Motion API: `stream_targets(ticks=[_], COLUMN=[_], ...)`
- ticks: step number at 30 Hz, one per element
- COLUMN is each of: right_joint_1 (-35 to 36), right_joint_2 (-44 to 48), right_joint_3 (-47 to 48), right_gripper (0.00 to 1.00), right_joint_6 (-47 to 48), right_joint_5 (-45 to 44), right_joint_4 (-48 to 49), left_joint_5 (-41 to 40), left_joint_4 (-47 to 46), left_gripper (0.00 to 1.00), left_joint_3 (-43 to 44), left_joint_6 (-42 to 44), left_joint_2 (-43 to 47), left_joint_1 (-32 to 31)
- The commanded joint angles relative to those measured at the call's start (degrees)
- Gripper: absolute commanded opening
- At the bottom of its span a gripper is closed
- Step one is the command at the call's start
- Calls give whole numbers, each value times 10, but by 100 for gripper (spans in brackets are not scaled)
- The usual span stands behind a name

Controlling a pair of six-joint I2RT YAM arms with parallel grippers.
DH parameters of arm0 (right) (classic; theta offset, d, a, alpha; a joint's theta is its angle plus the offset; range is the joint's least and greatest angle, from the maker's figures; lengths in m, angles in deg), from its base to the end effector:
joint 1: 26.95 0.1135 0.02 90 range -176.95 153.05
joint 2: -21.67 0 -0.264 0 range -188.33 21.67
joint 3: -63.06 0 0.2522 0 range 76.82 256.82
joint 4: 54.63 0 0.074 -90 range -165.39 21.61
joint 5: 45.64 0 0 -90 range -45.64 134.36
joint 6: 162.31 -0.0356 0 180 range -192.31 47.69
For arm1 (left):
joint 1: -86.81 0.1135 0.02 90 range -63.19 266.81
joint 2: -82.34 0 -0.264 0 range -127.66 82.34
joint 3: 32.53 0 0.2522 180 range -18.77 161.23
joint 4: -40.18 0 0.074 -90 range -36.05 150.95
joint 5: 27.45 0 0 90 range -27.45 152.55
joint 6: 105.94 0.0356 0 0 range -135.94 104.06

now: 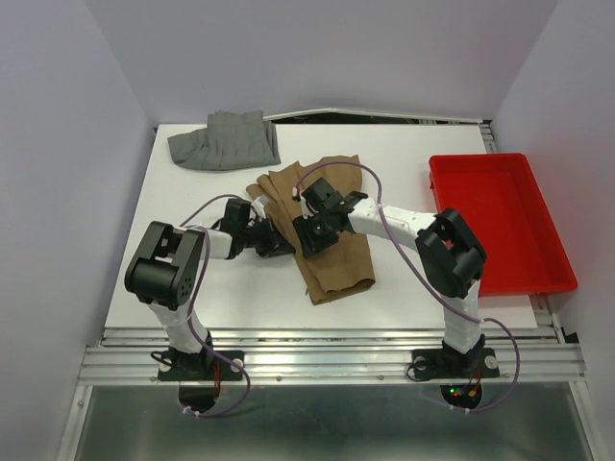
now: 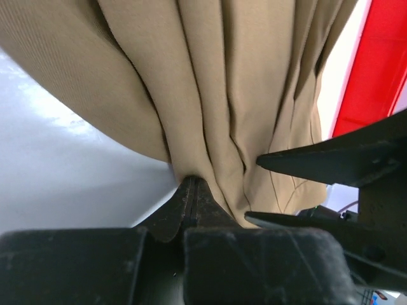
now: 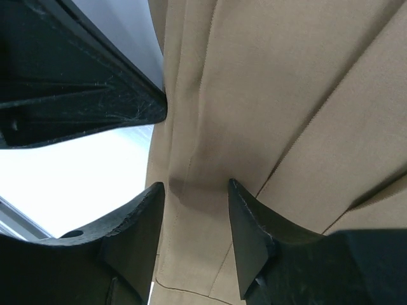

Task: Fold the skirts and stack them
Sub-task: Fold the skirt

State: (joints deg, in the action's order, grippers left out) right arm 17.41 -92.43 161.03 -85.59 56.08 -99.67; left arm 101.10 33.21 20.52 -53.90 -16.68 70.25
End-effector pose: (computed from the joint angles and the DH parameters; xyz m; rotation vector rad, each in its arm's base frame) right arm 0.2971 0.3006 0.1891 -0.8033 2.6190 0.5856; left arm 0.2964 -0.1113 0.1288 -0.0512 2.3824 -1.2442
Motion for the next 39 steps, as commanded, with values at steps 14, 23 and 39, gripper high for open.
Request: stream_targets(ticks=[14, 23, 39], right_joint_1=[13, 13, 13], right_joint_2=[-46, -52, -31], right_joint_3=[68, 65, 86], right_gripper=[38, 8, 1], right_joint_6=[14, 14, 18], right_joint_5=[-25, -24, -28], right_joint_4=[-28, -32, -40], left_joint_5=[19, 37, -20], left_joint_4=[-9, -70, 0], left_gripper=[0, 0, 0], left_joint_3=[12, -26, -4], left_joint_6=[5, -27, 10], left_joint_2=[5, 72, 13], left_joint_1=[-5, -18, -17])
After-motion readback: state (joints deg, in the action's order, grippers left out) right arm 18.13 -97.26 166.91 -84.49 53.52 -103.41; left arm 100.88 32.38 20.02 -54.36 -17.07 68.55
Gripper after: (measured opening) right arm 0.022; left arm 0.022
